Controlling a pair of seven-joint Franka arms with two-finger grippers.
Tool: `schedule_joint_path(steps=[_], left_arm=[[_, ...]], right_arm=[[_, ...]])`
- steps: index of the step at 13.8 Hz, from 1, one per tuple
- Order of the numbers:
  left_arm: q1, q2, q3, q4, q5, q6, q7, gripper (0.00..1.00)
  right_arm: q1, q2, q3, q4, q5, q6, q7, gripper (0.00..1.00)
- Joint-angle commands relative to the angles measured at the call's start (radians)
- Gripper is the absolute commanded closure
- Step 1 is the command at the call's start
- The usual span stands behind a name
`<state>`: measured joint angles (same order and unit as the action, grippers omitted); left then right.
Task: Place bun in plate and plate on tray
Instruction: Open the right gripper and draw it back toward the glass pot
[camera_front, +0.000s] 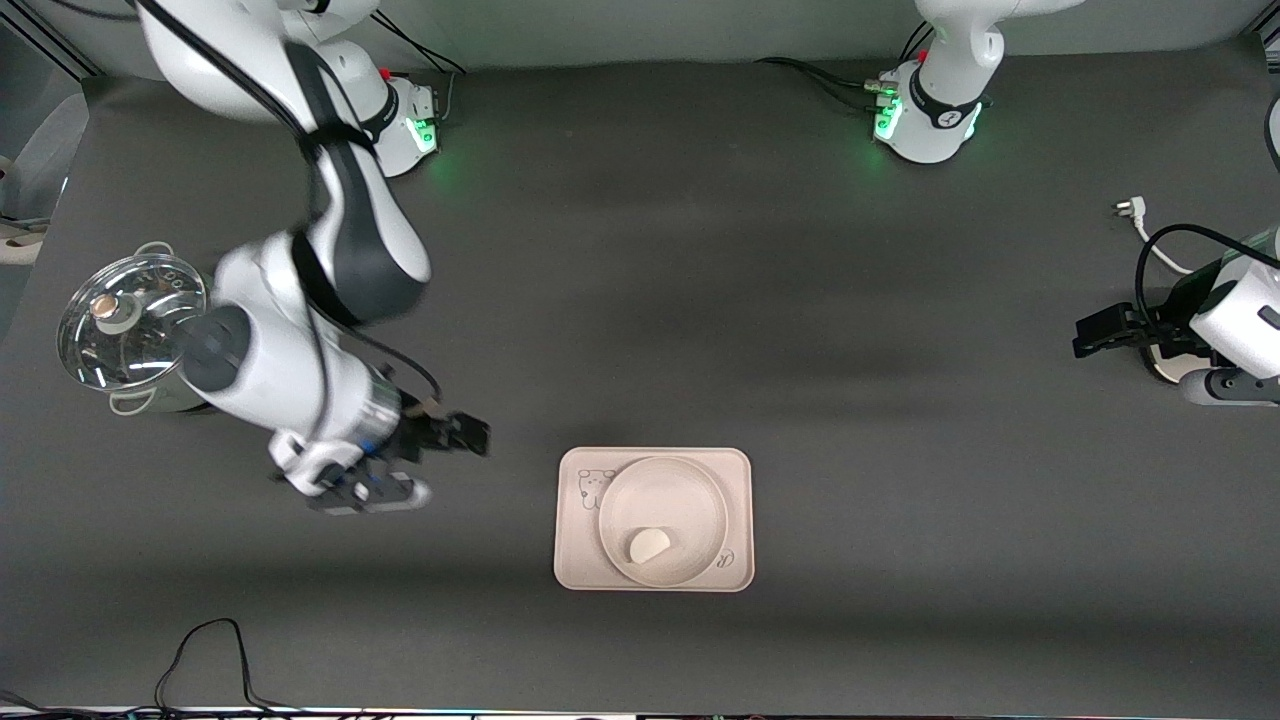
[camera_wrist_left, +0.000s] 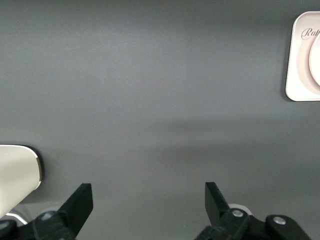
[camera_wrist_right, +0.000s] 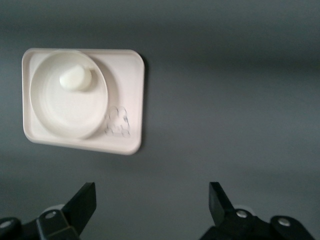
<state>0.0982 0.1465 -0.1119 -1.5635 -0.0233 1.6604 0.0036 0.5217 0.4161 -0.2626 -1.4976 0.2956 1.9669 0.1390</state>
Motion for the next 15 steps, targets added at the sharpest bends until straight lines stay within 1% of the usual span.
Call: schedule_joint_path(steps=[1, 2, 3, 4, 6, 7, 8, 11, 15], left_arm=[[-0.009, -0.01, 0.008, -0.001, -0.01, 0.002, 0.016, 0.0], [-0.008, -0.009, 0.008, -0.001, -0.01, 0.002, 0.016, 0.0], [-0.008, -0.008, 0.008, -0.001, -0.01, 0.002, 0.016, 0.0], [-0.008, -0.008, 0.008, -0.001, -0.01, 0.004, 0.016, 0.0], [-0.006, -0.007, 0.008, -0.001, -0.01, 0.004, 0.016, 0.0], [-0.006, -0.007, 0.009, -0.001, -0.01, 0.004, 0.016, 0.0], [-0.006, -0.007, 0.009, -0.003, -0.01, 0.004, 0.016, 0.0], [-0.003, -0.002, 0.008, -0.003, -0.01, 0.004, 0.016, 0.0], [-0.003, -0.002, 0.009, -0.001, -0.01, 0.004, 0.016, 0.0]], right_arm=[[0.02, -0.229, -0.018, -0.234, -0.067, 0.014, -0.038, 0.0], [0.02, -0.259, -0.021, -0.245, -0.105, 0.006, -0.033, 0.0], [0.017, -0.281, -0.029, -0.242, -0.142, -0.034, -0.038, 0.0], [0.017, -0.298, -0.046, -0.236, -0.165, -0.055, -0.039, 0.0], [0.017, -0.325, -0.081, -0.216, -0.182, -0.107, -0.041, 0.0], [0.017, -0.33, -0.107, -0.199, -0.212, -0.127, -0.045, 0.0], [0.017, -0.335, -0.113, -0.178, -0.237, -0.143, -0.045, 0.0], [0.011, -0.335, -0.116, -0.13, -0.242, -0.161, -0.038, 0.0], [-0.015, -0.335, -0.118, -0.127, -0.245, -0.16, -0.047, 0.0]])
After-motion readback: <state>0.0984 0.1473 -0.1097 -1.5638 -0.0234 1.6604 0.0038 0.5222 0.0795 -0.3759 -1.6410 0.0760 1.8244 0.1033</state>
